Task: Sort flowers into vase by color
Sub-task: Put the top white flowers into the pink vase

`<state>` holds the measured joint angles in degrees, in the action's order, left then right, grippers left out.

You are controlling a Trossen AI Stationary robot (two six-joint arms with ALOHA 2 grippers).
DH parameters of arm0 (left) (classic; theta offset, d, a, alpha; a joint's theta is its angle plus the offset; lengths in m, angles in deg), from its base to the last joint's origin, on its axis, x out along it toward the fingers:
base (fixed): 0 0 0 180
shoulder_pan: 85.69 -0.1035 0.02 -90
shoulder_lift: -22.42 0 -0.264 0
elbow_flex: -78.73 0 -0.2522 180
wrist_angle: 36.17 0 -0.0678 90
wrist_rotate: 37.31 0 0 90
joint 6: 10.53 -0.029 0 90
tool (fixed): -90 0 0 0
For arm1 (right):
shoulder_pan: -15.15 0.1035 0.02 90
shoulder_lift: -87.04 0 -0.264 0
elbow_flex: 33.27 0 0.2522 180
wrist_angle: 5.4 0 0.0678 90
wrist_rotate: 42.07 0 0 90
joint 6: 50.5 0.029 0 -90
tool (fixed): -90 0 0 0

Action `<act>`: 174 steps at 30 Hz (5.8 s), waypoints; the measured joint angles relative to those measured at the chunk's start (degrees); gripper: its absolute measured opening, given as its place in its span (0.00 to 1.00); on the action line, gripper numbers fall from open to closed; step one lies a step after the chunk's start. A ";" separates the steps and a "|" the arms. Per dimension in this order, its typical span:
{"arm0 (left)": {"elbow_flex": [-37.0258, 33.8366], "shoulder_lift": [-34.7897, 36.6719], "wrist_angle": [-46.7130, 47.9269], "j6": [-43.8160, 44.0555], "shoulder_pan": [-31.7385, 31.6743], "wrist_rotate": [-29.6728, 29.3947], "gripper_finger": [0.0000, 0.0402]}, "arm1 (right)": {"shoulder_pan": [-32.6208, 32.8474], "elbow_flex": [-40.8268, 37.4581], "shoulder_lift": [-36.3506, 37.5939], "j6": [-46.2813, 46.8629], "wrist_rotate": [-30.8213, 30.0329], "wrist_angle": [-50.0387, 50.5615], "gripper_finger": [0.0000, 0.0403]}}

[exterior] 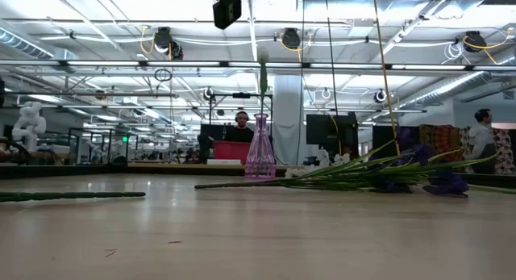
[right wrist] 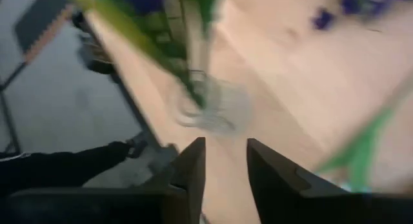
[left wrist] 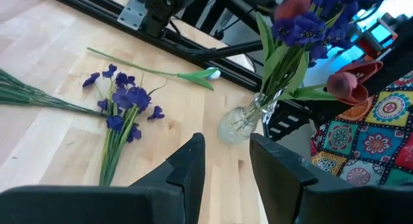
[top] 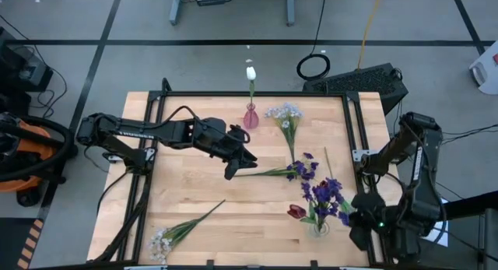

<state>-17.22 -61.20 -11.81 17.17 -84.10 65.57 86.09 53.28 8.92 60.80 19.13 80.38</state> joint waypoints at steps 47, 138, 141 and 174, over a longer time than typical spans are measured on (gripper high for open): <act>0.00 -0.42 23.54 -2.51 6.12 -14.30 0.32 | -26.85 -12.99 21.99 0.46 10.10 14.00 0.00; 0.00 -0.70 37.63 0.21 -1.66 -20.71 0.32 | -88.78 -12.13 -26.19 -59.11 28.33 -28.88 0.41; 0.00 -0.70 42.87 -0.29 -1.66 -20.63 0.32 | -87.83 -12.10 -26.73 -57.11 27.81 -29.87 0.40; -26.45 -0.70 22.43 -4.68 -12.93 -9.14 0.32 | -87.06 -12.30 -3.91 -67.81 7.72 -49.65 0.00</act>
<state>-43.67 -61.90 10.63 12.49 -97.03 56.43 -0.97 40.99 5.01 -7.01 26.84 30.73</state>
